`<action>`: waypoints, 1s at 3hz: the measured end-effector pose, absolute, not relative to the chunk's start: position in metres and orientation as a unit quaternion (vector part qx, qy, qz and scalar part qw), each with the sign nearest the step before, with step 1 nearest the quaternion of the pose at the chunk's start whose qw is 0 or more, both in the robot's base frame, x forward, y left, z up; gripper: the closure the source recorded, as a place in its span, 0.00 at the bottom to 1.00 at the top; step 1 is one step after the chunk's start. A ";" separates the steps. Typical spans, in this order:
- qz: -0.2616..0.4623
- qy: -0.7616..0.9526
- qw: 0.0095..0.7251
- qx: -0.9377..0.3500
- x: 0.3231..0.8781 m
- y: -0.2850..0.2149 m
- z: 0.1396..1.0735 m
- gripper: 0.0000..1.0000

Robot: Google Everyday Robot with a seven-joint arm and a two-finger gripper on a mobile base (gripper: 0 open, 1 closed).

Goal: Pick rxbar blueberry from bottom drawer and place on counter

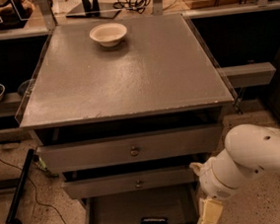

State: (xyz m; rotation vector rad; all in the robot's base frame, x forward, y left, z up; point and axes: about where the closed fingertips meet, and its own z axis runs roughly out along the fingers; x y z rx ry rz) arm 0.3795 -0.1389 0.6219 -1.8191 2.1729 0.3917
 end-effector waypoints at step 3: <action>0.148 0.766 0.121 -0.614 0.378 -0.134 0.580 0.00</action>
Offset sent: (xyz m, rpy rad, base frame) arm 0.0028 0.0001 -0.0246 0.0086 0.0307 -0.0199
